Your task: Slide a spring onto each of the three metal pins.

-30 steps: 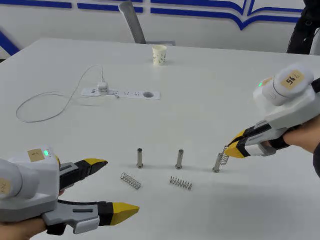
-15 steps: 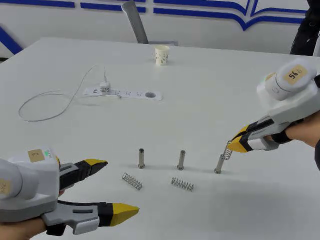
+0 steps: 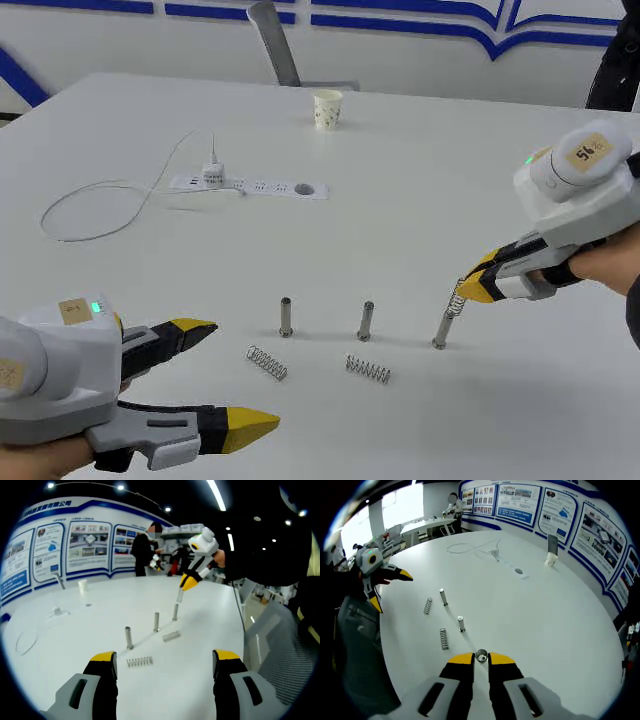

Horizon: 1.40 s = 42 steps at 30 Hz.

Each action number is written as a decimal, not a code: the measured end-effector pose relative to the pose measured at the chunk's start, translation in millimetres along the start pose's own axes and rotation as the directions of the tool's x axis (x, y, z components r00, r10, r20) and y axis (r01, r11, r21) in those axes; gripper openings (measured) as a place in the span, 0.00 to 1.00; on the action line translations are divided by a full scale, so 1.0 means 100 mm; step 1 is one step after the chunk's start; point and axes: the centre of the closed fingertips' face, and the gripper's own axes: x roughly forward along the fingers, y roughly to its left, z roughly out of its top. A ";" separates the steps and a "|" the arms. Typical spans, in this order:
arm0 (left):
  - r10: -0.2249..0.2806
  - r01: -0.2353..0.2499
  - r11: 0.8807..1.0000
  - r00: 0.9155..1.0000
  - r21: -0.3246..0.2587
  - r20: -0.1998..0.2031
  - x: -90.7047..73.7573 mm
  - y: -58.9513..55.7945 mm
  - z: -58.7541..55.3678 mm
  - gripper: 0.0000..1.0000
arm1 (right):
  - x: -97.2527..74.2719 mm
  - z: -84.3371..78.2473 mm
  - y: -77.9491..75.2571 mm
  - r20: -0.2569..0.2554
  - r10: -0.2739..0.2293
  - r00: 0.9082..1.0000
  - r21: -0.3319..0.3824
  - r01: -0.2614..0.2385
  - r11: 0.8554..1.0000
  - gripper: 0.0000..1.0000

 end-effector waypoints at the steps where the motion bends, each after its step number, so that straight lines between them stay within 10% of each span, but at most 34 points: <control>1: 0.000 0.000 1.000 1.000 0.000 -0.001 0.00 0.00 0.00 0.79 | 0.01 0.00 0.00 -0.001 0.001 1.000 0.002 -0.001 1.000 0.12; 42: 0.014 -0.014 1.000 1.000 -0.020 -0.009 0.01 0.06 -0.07 0.79 | 0.22 -0.12 -0.08 -0.037 0.020 0.999 0.039 -0.018 0.999 0.12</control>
